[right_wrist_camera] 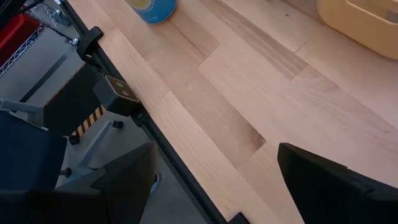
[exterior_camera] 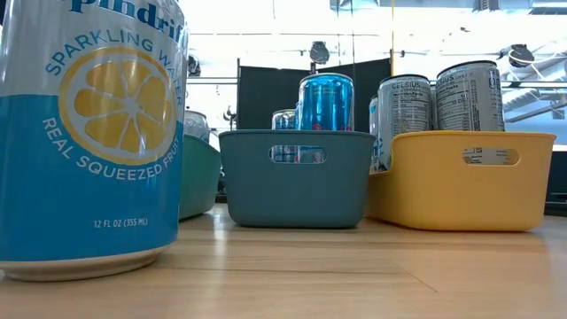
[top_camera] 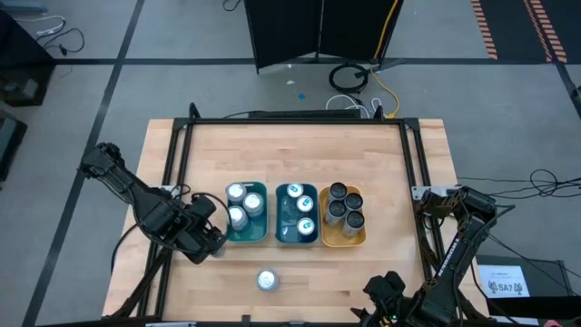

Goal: Sort soda cans
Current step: Put the blue soda can into the blue bin

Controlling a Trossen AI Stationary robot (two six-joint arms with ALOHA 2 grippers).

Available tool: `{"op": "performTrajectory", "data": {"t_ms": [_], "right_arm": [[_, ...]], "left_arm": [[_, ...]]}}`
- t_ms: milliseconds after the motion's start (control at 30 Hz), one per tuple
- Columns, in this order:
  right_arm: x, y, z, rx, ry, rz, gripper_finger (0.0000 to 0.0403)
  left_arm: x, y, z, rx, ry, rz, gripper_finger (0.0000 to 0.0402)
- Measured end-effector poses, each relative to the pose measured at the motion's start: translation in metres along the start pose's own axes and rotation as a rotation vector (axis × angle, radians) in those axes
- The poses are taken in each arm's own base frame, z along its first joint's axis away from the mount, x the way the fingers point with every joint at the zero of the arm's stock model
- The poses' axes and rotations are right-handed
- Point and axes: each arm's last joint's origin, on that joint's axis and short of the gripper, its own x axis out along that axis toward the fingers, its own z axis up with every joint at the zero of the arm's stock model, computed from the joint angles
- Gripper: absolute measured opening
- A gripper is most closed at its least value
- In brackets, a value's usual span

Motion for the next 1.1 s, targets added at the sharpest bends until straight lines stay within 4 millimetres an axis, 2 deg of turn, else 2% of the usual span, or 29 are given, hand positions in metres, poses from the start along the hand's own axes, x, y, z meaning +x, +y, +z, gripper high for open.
{"op": "performTrajectory", "data": {"t_ms": [367,633,733,1100], "right_arm": [[0.0,0.0,0.0,0.006,-0.001,0.001,0.0322],[0.0,0.001,0.0,0.012,0.001,0.007,0.0322],[0.0,0.001,0.0,0.012,0.001,0.007,0.0322],[0.0,0.0,0.0,0.003,-0.004,0.001,0.0322]], "left_arm": [[0.003,-0.003,-0.003,0.043,0.024,0.004,0.0329],[0.034,-0.004,-0.014,0.062,0.136,0.008,0.0329],[0.039,-0.006,-0.016,0.06,0.15,-0.01,0.0329],[0.04,-0.009,-0.018,0.086,0.208,-0.043,0.0329]]}}
